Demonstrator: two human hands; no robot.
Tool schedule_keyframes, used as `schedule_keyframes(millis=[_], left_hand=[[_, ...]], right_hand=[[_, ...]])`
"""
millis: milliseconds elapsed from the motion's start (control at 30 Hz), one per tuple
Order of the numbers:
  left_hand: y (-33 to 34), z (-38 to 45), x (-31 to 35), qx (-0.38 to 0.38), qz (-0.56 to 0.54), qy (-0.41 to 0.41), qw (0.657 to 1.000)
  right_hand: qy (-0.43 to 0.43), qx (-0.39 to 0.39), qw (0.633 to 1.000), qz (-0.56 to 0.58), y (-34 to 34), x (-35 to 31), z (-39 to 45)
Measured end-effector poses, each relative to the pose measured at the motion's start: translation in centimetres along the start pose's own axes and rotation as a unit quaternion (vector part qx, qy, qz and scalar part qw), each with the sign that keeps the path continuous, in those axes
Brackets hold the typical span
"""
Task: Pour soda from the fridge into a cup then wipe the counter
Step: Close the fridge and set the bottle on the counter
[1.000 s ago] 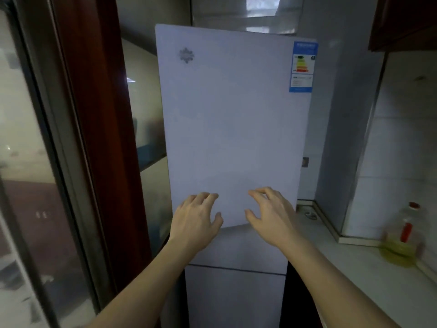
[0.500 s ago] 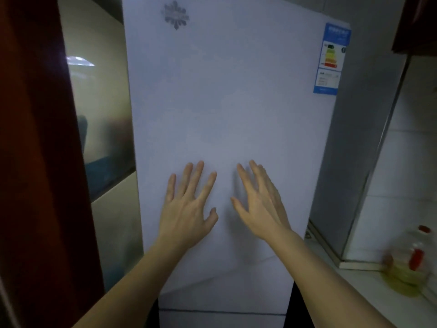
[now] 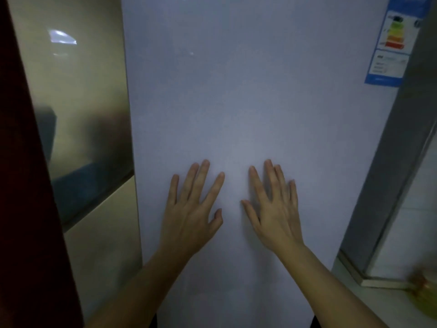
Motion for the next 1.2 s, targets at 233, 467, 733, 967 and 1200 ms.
schedule_keyframes(millis=[233,467,733,967,1200], left_hand=[[2.6,1.6,-1.1,0.009,-0.018,-0.009,1.0],[5.0,3.0,-1.7,-0.035,-0.051,-0.024,0.998],[5.9,3.3,-1.5,-0.069,-0.076,-0.034,0.994],[4.6,3.0,-0.8,-0.11,-0.09,-0.058,0.988],[4.3,-1.3,4.5,-0.094,-0.154,-0.025,0.983]], right_hand=[[-0.01,0.011,1.0,-0.01,1.6,0.7,1.6],[-0.013,-0.007,1.0,-0.013,2.9,1.3,3.3],[-0.014,-0.024,0.999,-0.026,3.4,1.6,3.7],[-0.032,-0.045,0.998,0.009,1.5,1.6,2.6],[0.005,-0.083,0.994,0.069,2.8,2.7,-3.9]])
Point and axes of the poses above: each hand's wrist, its own z-axis towards the middle knuckle, its own y-axis out of the palm, x = y × z, the point moved 5 cm from there along z, towards the middle knuckle, and after that the axes turned 8 degrees about -x, right-handed, at the moved point
